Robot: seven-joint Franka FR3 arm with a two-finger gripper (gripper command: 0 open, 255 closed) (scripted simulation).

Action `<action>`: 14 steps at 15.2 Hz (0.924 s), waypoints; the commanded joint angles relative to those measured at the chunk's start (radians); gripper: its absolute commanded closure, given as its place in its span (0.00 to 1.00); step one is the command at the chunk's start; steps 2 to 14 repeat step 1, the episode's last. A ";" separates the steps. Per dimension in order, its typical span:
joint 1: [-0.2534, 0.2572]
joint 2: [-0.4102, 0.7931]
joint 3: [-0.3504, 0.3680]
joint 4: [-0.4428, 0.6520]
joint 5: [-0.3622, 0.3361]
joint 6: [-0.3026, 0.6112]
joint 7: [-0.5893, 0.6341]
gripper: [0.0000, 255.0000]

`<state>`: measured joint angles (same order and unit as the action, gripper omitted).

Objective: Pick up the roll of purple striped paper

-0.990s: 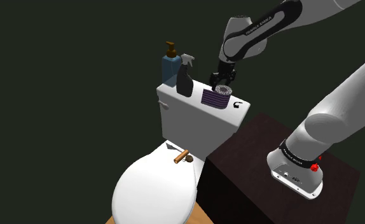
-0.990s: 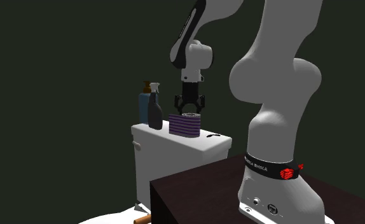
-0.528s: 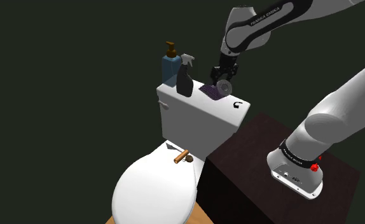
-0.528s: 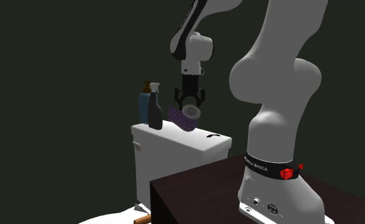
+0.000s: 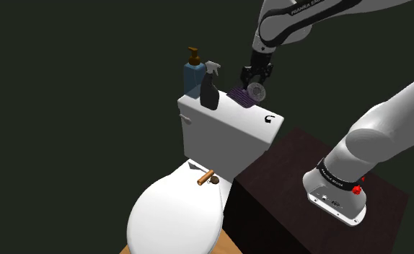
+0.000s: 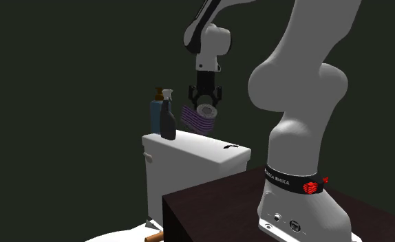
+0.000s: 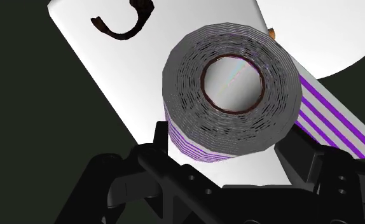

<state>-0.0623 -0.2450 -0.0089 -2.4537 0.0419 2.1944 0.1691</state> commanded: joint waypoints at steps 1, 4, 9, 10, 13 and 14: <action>-0.001 -0.008 -0.001 0.002 -0.001 -0.010 -0.001 1.00; -0.001 -0.008 -0.001 0.002 -0.001 -0.010 -0.001 1.00; -0.001 -0.008 -0.001 0.002 -0.001 -0.010 -0.001 1.00; -0.001 -0.008 -0.001 0.002 -0.001 -0.010 -0.001 1.00; -0.001 -0.008 -0.001 0.002 -0.001 -0.010 -0.001 1.00; -0.001 -0.008 -0.001 0.002 -0.001 -0.010 -0.001 1.00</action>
